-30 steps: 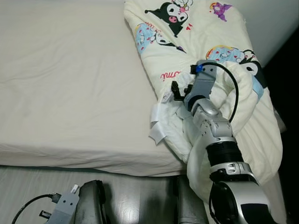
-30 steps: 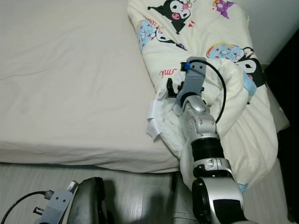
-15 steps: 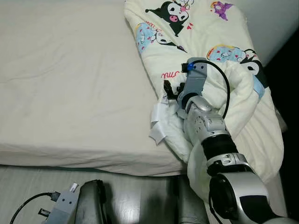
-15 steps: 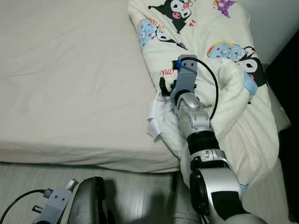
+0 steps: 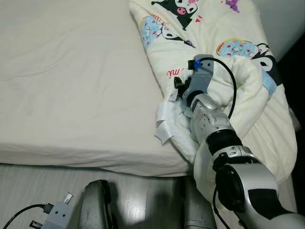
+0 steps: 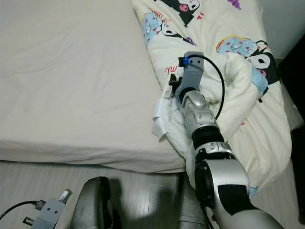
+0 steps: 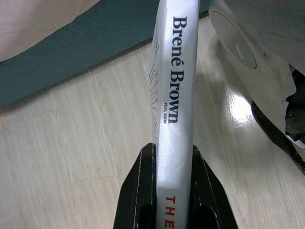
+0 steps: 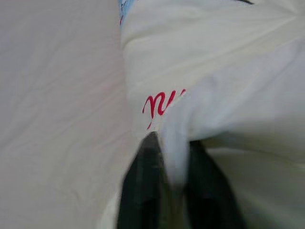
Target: Clean up the room
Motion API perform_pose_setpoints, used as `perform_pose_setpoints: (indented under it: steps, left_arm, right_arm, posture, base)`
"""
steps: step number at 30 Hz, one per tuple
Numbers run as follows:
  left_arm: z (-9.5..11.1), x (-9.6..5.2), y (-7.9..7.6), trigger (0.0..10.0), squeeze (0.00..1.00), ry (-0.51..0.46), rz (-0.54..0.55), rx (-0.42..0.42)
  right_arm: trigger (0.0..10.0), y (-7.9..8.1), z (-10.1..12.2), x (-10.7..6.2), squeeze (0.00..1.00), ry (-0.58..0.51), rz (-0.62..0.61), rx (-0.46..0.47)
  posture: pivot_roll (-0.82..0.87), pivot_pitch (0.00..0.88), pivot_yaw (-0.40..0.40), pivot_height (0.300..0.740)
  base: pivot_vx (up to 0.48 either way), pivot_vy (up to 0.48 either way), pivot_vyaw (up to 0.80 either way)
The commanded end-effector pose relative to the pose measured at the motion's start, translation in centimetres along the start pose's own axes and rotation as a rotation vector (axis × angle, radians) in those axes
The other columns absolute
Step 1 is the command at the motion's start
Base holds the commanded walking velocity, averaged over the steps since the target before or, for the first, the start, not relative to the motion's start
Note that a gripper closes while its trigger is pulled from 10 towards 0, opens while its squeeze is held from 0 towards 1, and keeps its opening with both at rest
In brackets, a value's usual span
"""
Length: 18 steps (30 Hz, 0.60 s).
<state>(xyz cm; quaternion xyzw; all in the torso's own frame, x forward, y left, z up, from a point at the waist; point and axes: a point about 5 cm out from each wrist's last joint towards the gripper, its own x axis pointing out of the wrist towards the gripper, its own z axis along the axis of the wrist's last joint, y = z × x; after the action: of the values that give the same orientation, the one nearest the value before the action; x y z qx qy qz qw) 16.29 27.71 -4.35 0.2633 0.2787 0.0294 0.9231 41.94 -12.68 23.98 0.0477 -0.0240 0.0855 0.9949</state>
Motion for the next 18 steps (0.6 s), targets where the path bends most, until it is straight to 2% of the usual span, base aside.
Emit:
perform_pose_setpoints:
  steps: [1, 10, 11, 12, 13, 15, 16, 17, 18]
  left_arm:
    - [-1.4, -0.9, 0.5, 10.0, 0.00, 0.040, -0.004, 0.018]
    - [-0.7, -0.2, 0.1, 10.0, 0.00, 0.031, -0.011, 0.019]
    - [-0.3, 0.1, 0.2, 10.0, 0.00, 0.029, -0.005, 0.016]
    - [-0.2, 0.3, 0.2, 10.0, 0.00, 0.030, -0.001, 0.015]
    - [-0.2, 0.3, 0.2, 10.0, 0.00, 0.030, -0.001, 0.015]
    - [0.0, 0.5, 0.4, 10.0, 0.00, 0.031, 0.007, 0.010]
    - [0.0, 0.5, 0.4, 10.0, 0.00, 0.031, 0.007, 0.010]
    - [0.2, 0.7, 0.4, 10.0, 0.00, 0.033, 0.009, 0.009]
    - [0.2, 0.7, 0.4, 10.0, 0.00, 0.033, 0.009, 0.009]
  right_arm:
    - [0.0, 0.2, -0.5, 0.0, 0.00, 0.018, 0.009, 0.003]
    - [0.0, 0.8, -0.8, 0.2, 0.00, 0.048, 0.048, -0.023]
    - [0.0, 2.2, -1.1, 0.2, 0.00, 0.064, 0.149, -0.021]
    - [0.0, 2.9, -1.3, 0.1, 0.00, 0.070, 0.201, -0.014]
    - [0.0, 2.9, -1.3, 0.1, 0.00, 0.070, 0.201, -0.014]
    - [0.0, 5.4, -1.7, -0.3, 0.00, 0.078, 0.367, 0.001]
    - [0.0, 5.4, -1.7, -0.3, 0.00, 0.078, 0.367, 0.001]
    - [0.0, 6.8, -1.8, -0.6, 0.00, 0.081, 0.466, 0.002]
    - [0.0, 6.8, -1.8, -0.6, 0.00, 0.081, 0.466, 0.002]
  posture:
    - [0.06, 0.429, 0.019, 0.561]
    - [0.04, 0.388, 0.016, 0.561]
    - [0.04, 0.373, 0.012, 0.561]
    - [0.04, 0.368, 0.011, 0.561]
    - [0.04, 0.368, 0.011, 0.561]
    - [0.03, 0.359, 0.009, 0.561]
    - [0.03, 0.359, 0.009, 0.561]
    - [0.03, 0.346, 0.007, 0.561]
    - [0.03, 0.346, 0.007, 0.561]
  base:
    - [0.000, 0.000, 0.00]
    - [0.000, 0.000, 0.00]
    - [0.000, 0.000, 0.00]
    - [0.000, 0.000, 0.00]
    - [0.000, 0.000, 0.00]
    - [0.000, 0.000, 0.00]
    - [0.000, 0.000, 0.00]
    - [0.000, 0.000, 0.00]
    - [0.000, 0.000, 0.00]
